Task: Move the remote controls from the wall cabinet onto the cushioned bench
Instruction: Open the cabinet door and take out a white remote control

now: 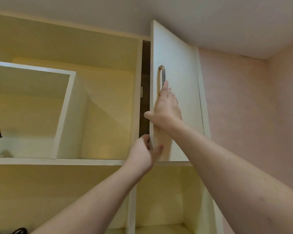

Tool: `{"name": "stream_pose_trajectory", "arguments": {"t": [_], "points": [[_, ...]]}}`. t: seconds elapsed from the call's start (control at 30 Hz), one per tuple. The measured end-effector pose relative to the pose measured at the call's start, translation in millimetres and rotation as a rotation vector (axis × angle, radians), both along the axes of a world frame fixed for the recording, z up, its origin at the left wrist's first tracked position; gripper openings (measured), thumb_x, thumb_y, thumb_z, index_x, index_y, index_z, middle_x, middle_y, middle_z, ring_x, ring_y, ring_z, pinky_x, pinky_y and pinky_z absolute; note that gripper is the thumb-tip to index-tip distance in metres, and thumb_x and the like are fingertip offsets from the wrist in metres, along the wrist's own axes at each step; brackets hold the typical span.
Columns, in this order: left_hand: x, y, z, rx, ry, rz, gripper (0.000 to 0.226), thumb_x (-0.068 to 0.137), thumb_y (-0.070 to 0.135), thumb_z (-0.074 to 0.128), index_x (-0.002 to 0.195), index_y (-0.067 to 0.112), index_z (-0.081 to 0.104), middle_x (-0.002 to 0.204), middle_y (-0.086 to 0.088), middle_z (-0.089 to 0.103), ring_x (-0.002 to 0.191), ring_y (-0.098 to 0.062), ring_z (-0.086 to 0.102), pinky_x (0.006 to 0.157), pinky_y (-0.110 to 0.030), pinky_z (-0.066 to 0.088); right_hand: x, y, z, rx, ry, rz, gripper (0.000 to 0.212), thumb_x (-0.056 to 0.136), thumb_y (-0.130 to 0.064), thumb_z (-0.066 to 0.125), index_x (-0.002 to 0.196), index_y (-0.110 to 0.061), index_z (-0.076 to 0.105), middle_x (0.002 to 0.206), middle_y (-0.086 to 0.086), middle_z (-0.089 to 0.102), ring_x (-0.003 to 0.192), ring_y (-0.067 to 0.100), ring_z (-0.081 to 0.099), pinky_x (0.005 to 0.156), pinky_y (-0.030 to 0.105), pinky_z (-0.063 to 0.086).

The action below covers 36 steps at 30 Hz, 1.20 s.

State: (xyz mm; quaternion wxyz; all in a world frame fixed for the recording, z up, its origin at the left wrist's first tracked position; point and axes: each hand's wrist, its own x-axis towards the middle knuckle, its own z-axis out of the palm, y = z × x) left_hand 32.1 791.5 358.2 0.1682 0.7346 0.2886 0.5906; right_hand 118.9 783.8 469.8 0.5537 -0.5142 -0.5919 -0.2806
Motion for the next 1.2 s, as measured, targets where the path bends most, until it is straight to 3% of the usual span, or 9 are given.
{"name": "stream_pose_trajectory", "arguments": {"t": [0.1, 0.23, 0.37, 0.47, 0.57, 0.67, 0.83, 1.1, 1.2], "points": [[3, -12, -2, -0.013, 0.002, -0.128, 0.037, 0.087, 0.025, 0.067, 0.123, 0.027, 0.055, 0.097, 0.012, 0.070, 0.086, -0.004, 0.066, 0.069, -0.016, 0.051, 14, -21, -1, 0.009, -0.007, 0.063, 0.117, 0.070, -0.033, 0.073, 0.150, -0.024, -0.011, 0.154, 0.004, 0.024, 0.141, 0.026, 0.024, 0.111, 0.045, 0.033], [10, -21, -6, 0.029, 0.049, -0.237, 0.060, 0.080, 0.032, 0.069, 0.134, 0.045, 0.045, 0.112, 0.017, 0.068, 0.104, -0.005, 0.064, 0.091, -0.036, 0.054, 31, -46, -3, -0.014, 0.006, 0.142, 0.113, 0.071, -0.031, 0.072, 0.149, -0.031, -0.010, 0.151, 0.001, 0.028, 0.135, 0.024, 0.034, 0.103, 0.043, 0.042], [24, -46, -11, 0.132, 0.169, -0.333, 0.067, 0.083, 0.043, 0.068, 0.138, 0.055, 0.032, 0.122, 0.028, 0.059, 0.109, 0.008, 0.056, 0.084, -0.010, 0.049, 65, -77, -4, -0.071, 0.087, 0.333, 0.109, 0.075, -0.028, 0.071, 0.148, -0.041, -0.008, 0.157, 0.001, 0.021, 0.140, 0.023, 0.031, 0.095, 0.036, 0.045], [41, -62, -9, 0.215, 0.242, -0.369, 0.078, 0.082, 0.051, 0.066, 0.145, 0.052, 0.020, 0.139, 0.026, 0.046, 0.125, 0.004, 0.045, 0.094, -0.013, 0.042, 95, -105, -10, -0.105, 0.109, 0.399, 0.103, 0.075, -0.033, 0.068, 0.149, -0.040, -0.003, 0.155, -0.002, 0.027, 0.140, 0.013, 0.030, 0.105, 0.034, 0.039], [57, -72, -5, 0.266, 0.261, -0.364, 0.073, 0.088, 0.048, 0.059, 0.148, 0.046, 0.017, 0.144, 0.022, 0.042, 0.129, 0.003, 0.039, 0.090, -0.009, 0.034, 107, -127, -20, -0.037, 0.017, 0.204, 0.094, 0.082, -0.035, 0.063, 0.151, -0.033, -0.001, 0.157, -0.004, 0.020, 0.143, 0.013, 0.021, 0.116, 0.038, 0.025], [72, -76, -5, 0.286, 0.234, -0.394, 0.061, 0.094, 0.043, 0.051, 0.148, 0.043, 0.022, 0.144, 0.023, 0.040, 0.130, 0.005, 0.037, 0.094, -0.008, 0.032, 110, -140, -23, 0.104, -0.310, -0.304, 0.075, 0.090, -0.028, 0.051, 0.152, -0.031, 0.008, 0.161, -0.006, -0.001, 0.147, 0.014, 0.002, 0.119, 0.036, 0.009], [87, -75, -16, 0.291, 0.272, -0.376, 0.050, 0.097, 0.039, 0.046, 0.145, 0.042, 0.032, 0.134, 0.025, 0.040, 0.120, 0.009, 0.038, 0.078, 0.008, 0.030, 135, -148, -23, 0.059, -0.716, -0.789, 0.042, 0.091, -0.023, 0.032, 0.115, -0.011, 0.064, 0.141, 0.005, 0.051, 0.141, 0.025, 0.033, 0.115, 0.039, 0.020], [93, -56, -23, 0.271, 0.403, -0.183, 0.045, 0.096, 0.042, 0.047, 0.139, 0.047, 0.037, 0.127, 0.027, 0.041, 0.123, 0.002, 0.041, 0.102, -0.023, 0.035, 181, -158, -60, -0.165, -0.720, -0.924, 0.064, 0.085, -0.032, 0.019, 0.125, -0.004, 0.061, 0.137, 0.014, 0.054, 0.134, 0.025, 0.043, 0.113, 0.041, 0.025], [94, -46, -23, 0.266, 0.469, -0.065, 0.046, 0.096, 0.041, 0.047, 0.140, 0.044, 0.037, 0.140, 0.021, 0.042, 0.129, 0.000, 0.039, 0.101, -0.021, 0.032, 202, -160, -69, -0.204, -0.732, -0.919, 0.059, 0.095, -0.035, 0.018, 0.146, -0.010, 0.033, 0.158, 0.011, 0.021, 0.147, 0.022, 0.013, 0.118, 0.036, 0.003]]}}
